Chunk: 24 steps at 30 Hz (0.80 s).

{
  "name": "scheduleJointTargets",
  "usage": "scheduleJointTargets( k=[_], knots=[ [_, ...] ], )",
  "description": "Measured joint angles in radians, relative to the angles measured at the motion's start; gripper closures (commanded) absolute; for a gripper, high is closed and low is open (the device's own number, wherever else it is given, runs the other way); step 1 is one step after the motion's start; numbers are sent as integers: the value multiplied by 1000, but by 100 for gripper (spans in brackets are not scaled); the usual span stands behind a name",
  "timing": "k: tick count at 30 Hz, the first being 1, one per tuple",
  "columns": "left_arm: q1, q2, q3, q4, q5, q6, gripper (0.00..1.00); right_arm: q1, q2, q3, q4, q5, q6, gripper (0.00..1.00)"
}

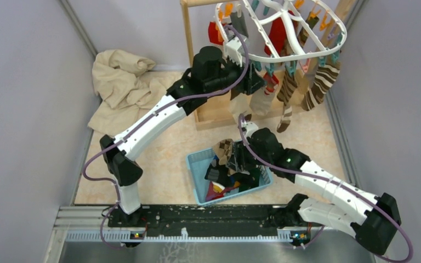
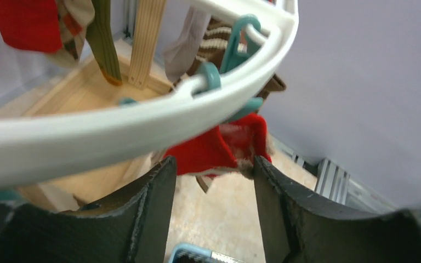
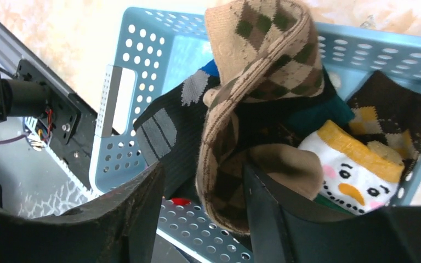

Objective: Remove the socks clipped to the hanger
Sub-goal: Place the sock in the bin.

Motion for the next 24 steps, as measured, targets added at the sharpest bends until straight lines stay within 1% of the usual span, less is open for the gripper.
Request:
scheduleJointTargets(
  k=[2,6,10,14,20,24],
  knots=[
    [-1,-13,-36,-5,-3,6,34,0,0,20,-26,26,0,39],
    [-1,-55,-115,-8,-7,11,31,0,-5,89,-75,93,2,35],
    [0,-114,-190,-9,-7,16,28,0,-37,139,-108,169,3,33],
    [0,-172,-228,-13,-6,26,27,0,-77,172,-140,238,2,33],
    [0,-282,-268,-27,-13,52,25,0,-116,192,-169,326,2,34],
    [0,-345,-277,-39,-19,63,26,0,-149,192,-187,385,6,42]
  ],
)
